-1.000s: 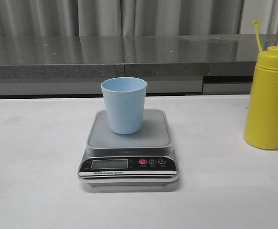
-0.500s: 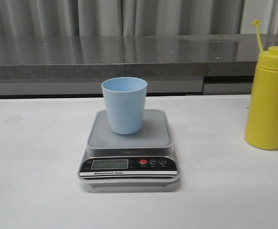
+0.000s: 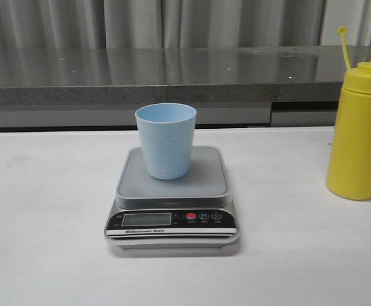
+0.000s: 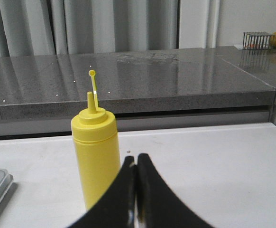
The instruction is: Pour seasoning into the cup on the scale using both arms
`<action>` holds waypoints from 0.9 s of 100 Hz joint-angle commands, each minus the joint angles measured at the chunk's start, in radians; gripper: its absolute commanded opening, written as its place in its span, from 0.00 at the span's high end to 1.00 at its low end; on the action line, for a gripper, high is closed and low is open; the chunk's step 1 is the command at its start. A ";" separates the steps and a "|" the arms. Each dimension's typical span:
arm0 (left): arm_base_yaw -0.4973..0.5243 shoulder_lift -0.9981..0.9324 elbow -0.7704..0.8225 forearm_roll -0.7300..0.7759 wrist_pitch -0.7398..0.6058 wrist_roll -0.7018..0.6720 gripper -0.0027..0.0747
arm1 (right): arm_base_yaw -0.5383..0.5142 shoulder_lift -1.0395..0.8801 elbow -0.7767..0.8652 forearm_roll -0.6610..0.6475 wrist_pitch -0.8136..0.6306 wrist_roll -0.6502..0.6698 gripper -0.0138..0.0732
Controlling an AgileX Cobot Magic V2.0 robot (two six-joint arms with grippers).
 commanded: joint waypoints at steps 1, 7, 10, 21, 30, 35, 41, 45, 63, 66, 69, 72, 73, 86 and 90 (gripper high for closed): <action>0.001 0.007 -0.027 -0.014 -0.076 -0.005 0.99 | -0.008 -0.007 0.031 -0.023 -0.199 0.032 0.92; 0.001 0.007 -0.027 -0.014 -0.076 -0.005 0.99 | -0.008 -0.026 0.071 -0.040 -0.276 0.048 0.92; 0.001 0.007 -0.027 -0.014 -0.076 -0.005 0.99 | -0.008 -0.041 0.084 -0.046 -0.299 0.053 0.92; 0.001 0.007 -0.027 -0.014 -0.076 -0.005 0.99 | -0.008 -0.101 0.129 -0.047 -0.288 0.057 0.92; 0.001 0.007 -0.027 -0.014 -0.076 -0.005 0.99 | -0.008 -0.124 0.128 -0.047 -0.201 0.057 0.92; 0.001 0.007 -0.027 -0.014 -0.076 -0.005 0.99 | -0.007 -0.124 0.129 -0.047 -0.175 0.057 0.92; 0.001 0.007 -0.027 -0.014 -0.076 -0.005 0.99 | -0.001 -0.124 0.129 -0.047 -0.147 0.057 0.92; 0.001 0.007 -0.027 -0.014 -0.076 -0.005 0.99 | 0.005 -0.124 0.129 -0.047 -0.132 0.057 0.92; 0.001 0.007 -0.027 -0.014 -0.076 -0.005 0.99 | 0.023 -0.124 0.129 -0.047 -0.124 0.057 0.92; 0.001 0.007 -0.027 -0.014 -0.076 -0.005 0.99 | 0.023 -0.124 0.128 -0.046 -0.124 0.057 0.92; 0.001 0.007 -0.027 -0.014 -0.076 -0.005 0.99 | 0.023 -0.123 0.128 -0.046 -0.123 0.057 0.92; 0.001 0.007 -0.027 -0.014 -0.076 -0.005 0.99 | 0.023 -0.123 0.128 -0.046 -0.123 0.057 0.92; 0.001 0.007 -0.027 -0.014 -0.076 -0.005 0.99 | 0.023 -0.123 0.128 -0.046 -0.123 0.057 0.92; 0.001 0.007 -0.027 -0.014 -0.076 -0.005 0.99 | 0.023 -0.123 0.128 -0.046 -0.123 0.057 0.92; 0.001 0.007 -0.027 -0.014 -0.076 -0.005 0.99 | 0.023 -0.123 0.128 -0.046 -0.123 0.057 0.92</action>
